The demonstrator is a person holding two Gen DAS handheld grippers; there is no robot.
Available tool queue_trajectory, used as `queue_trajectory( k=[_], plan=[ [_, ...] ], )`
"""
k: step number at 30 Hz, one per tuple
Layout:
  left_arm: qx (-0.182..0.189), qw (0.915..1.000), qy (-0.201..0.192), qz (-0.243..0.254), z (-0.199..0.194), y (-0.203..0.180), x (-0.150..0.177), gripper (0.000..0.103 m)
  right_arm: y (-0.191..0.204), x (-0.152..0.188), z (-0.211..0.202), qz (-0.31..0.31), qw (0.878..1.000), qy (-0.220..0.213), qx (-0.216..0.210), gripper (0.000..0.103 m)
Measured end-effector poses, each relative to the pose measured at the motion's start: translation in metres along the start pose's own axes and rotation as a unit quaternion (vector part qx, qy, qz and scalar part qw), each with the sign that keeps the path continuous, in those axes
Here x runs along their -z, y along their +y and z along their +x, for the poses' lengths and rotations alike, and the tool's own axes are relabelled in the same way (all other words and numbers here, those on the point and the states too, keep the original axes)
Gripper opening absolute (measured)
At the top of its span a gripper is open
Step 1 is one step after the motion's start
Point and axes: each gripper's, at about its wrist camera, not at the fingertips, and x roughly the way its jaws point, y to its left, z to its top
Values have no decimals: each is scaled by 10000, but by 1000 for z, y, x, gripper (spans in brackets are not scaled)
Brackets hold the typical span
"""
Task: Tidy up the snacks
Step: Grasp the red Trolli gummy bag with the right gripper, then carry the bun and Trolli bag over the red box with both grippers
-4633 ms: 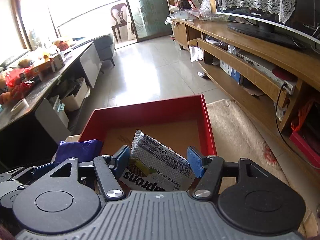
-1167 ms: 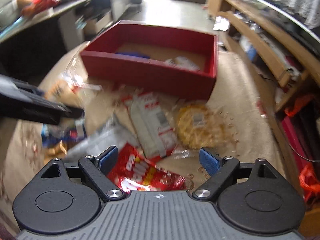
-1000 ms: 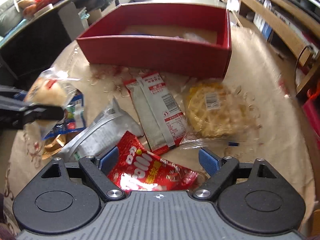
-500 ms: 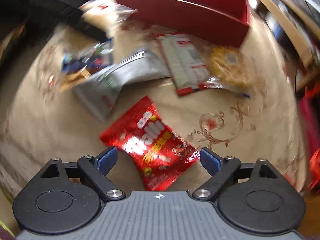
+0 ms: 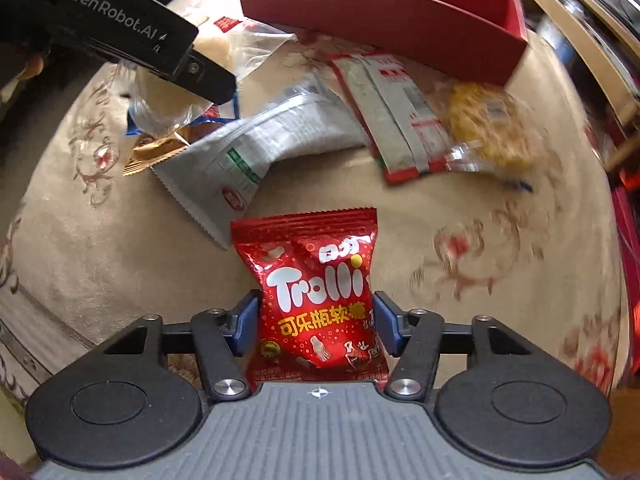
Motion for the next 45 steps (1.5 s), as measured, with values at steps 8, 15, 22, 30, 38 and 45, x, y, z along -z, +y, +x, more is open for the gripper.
queue_trajectory(
  k=[8, 15, 22, 30, 38, 45],
  plan=[
    [-268, 9994, -15, 197, 14, -4, 8, 56, 6, 1, 10, 228, 9987, -132, 437, 95],
    [-403, 9988, -12, 271, 21, -7, 9, 57, -7, -1, 21, 559, 9981, -163, 213, 102],
    [-452, 9988, -37, 181, 14, -8, 14, 52, 8, 4, -3, 272, 9986, -344, 279, 59],
    [-292, 9991, -322, 18, -12, -6, 13, 52, -2, 1, -37, 659, 9934, -884, 326, 58],
    [-424, 9974, -561, -165, -27, -9, -4, 52, -23, -36, -54, 1084, 9828, -1465, 308, 58],
    [-328, 9959, -820, -215, -27, -2, -35, 52, -38, -75, -55, 1190, 9728, -1940, 433, 58]
  ],
)
